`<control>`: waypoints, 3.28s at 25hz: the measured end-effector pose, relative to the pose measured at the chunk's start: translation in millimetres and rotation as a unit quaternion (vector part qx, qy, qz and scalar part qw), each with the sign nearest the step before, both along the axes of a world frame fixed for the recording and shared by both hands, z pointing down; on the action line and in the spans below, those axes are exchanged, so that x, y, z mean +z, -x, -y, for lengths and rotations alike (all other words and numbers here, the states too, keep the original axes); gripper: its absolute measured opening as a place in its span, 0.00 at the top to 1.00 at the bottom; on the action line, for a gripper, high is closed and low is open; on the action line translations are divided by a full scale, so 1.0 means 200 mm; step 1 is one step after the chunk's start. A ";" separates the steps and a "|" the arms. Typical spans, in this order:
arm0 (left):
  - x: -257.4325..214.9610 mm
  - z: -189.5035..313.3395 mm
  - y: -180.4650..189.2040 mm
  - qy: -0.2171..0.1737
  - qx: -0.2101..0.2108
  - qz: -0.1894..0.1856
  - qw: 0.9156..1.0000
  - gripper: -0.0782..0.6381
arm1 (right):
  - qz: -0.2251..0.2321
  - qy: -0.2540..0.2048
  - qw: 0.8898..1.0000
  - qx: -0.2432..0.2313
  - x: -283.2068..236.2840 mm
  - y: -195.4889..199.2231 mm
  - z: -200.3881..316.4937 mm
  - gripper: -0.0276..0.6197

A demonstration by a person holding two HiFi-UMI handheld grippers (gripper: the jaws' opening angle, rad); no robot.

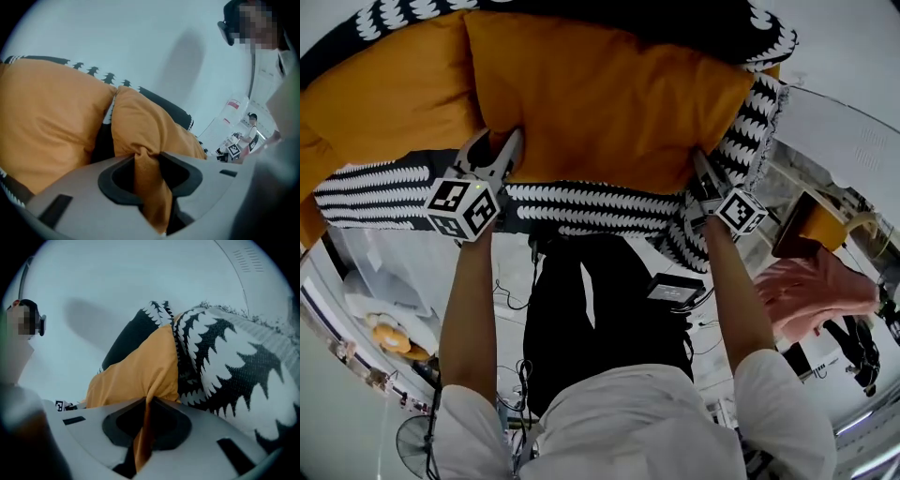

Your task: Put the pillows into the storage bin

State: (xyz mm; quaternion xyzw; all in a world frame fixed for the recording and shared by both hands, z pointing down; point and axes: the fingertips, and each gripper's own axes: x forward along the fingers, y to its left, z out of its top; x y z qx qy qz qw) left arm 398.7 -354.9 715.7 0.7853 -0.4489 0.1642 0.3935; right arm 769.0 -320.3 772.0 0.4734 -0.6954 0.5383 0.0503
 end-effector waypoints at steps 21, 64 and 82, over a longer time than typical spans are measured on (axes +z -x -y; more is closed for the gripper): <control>-1.64 -1.02 0.93 -0.243 -0.162 0.084 0.953 0.71 | 0.037 -0.285 0.938 -0.192 -1.71 1.06 -0.17 0.90; -2.58 -4.32 2.69 -0.252 -0.613 0.328 0.673 0.72 | 0.289 -0.313 0.663 -0.616 -2.60 4.63 -2.28 0.91; -1.84 -4.39 3.71 -0.143 -0.685 0.178 0.692 0.71 | 0.205 -0.214 0.669 -0.681 -1.99 5.66 -2.30 0.91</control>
